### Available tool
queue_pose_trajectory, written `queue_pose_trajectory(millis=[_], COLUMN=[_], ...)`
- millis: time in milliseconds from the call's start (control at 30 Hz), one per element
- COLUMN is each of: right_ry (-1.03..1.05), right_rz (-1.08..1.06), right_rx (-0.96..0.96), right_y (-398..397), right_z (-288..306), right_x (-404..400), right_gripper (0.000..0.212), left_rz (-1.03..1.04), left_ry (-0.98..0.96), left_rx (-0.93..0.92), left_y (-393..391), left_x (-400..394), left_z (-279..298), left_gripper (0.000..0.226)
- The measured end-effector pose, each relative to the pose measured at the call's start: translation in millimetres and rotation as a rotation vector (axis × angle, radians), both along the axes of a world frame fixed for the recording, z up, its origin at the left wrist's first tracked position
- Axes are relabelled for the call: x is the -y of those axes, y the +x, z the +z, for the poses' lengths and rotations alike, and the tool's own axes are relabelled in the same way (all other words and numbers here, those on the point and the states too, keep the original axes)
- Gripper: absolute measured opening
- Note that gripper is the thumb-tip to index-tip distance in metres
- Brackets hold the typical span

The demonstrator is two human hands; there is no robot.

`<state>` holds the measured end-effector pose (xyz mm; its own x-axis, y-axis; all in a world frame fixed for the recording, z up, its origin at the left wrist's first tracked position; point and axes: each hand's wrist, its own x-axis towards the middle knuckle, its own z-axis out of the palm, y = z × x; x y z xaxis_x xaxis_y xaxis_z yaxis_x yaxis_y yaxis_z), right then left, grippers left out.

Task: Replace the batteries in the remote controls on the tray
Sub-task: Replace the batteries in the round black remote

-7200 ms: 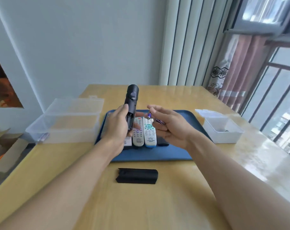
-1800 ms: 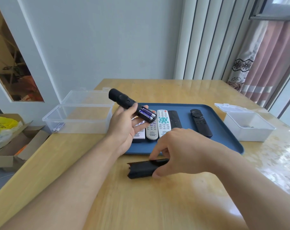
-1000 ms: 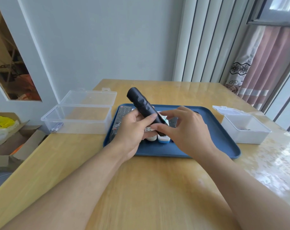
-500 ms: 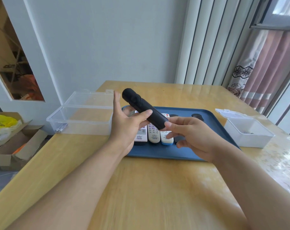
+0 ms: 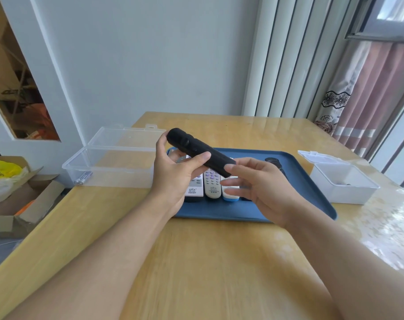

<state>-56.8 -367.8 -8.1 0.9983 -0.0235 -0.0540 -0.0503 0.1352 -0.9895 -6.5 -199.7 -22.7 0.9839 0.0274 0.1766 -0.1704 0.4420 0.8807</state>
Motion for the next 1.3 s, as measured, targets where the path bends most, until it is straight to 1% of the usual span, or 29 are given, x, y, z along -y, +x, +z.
queue_pose_trajectory(millis=[67, 100, 167, 200, 233, 300, 333, 367, 400, 500, 567, 700, 800, 867, 1000, 1100, 1200, 1233, 1300], right_ry=[0.1, 0.142, 0.172, 0.128, 0.011, -0.373, -0.542, -0.654, -0.735, -0.956, -1.072, -1.262, -1.498, -1.596, -1.684, -1.742, -1.757, -1.765, -1.781], right_rz=[-0.108, -0.193, -0.381, -0.463, -0.544, -0.666, -0.697, -0.688, -0.671, -0.611, -0.554, -0.476, -0.491, -0.463, -0.404, -0.405, -0.385, -0.38, -0.374], right_rx=[0.057, 0.104, 0.194, 0.24, 0.281, 0.348, 0.378, 0.393, 0.392, 0.33, 0.28, 0.181, 0.118, 0.099, 0.045, 0.044, 0.032, 0.026, 0.026], right_y=[-1.4, -1.0, 1.1, 1.6, 2.0, 4.4, 3.2, 4.9, 6.8, 13.2, 14.7, 5.3, -3.4, -6.6, -6.1, -4.5, -4.5, -5.5, -6.9], right_z=[2.3, 4.5, 11.4, 15.5, 18.5, 18.0, 16.2, 13.5, 9.9, 1.7, -0.9, 4.6, 11.4, 13.1, 10.7, 7.4, 3.7, 3.0, 1.9], right_x=[-4.9, -4.7, 4.1, 10.3, 18.5, 31.3, 38.8, 39.7, 41.3, 45.2, 44.1, 38.1, 33.9, 30.4, 27.7, 28.5, 27.3, 26.2, 23.4], right_gripper=[0.022, 0.021, 0.011, 0.009, 0.011, 0.013, 0.014, 0.016, 0.018, 0.025, 0.029, 0.033, 0.032, 0.03, 0.015, 0.015, 0.012, 0.013, 0.025], left_rz=[0.001, 0.029, 0.092, 0.104, 0.092, 0.069, 0.047, 0.026, -0.005, -0.085, -0.089, -0.026, 0.008, 0.013, -0.012, -0.016, -0.017, -0.02, -0.024], left_ry=[0.043, 0.112, 0.369, 0.511, 0.635, 0.922, 1.073, 1.194, 1.278, 1.416, 1.447, 1.308, 1.272, 1.268, 1.304, 1.309, 1.314, 1.319, 1.329], left_rx=[0.003, 0.012, 0.076, 0.116, 0.158, 0.274, 0.344, 0.393, 0.423, 0.435, 0.448, 0.473, 0.516, 0.526, 0.526, 0.53, 0.522, 0.519, 0.515], left_y=[-0.8, -0.4, 0.3, 0.1, -2.0, -6.6, -10.9, -13.4, -15.1, -12.6, -10.1, -10.9, -12.1, -11.9, -10.9, -10.1, -9.9, -10.0, -10.2], left_x=[2.3, 2.6, 2.0, 0.8, 1.1, -0.2, 4.3, 3.1, 3.4, 2.9, 2.0, 2.1, 3.1, 2.8, 3.1, 3.5, 3.0, 2.8, 3.1], left_z=[-2.1, -3.3, -4.7, -6.8, -8.2, -12.3, -13.0, -15.2, -16.7, -20.6, -22.6, -20.8, -19.9, -20.2, -22.7, -23.7, -24.7, -25.1, -25.7], left_gripper=[0.071, 0.062, 0.046, 0.045, 0.047, 0.052, 0.052, 0.053, 0.053, 0.055, 0.054, 0.042, 0.035, 0.034, 0.036, 0.037, 0.037, 0.037, 0.038])
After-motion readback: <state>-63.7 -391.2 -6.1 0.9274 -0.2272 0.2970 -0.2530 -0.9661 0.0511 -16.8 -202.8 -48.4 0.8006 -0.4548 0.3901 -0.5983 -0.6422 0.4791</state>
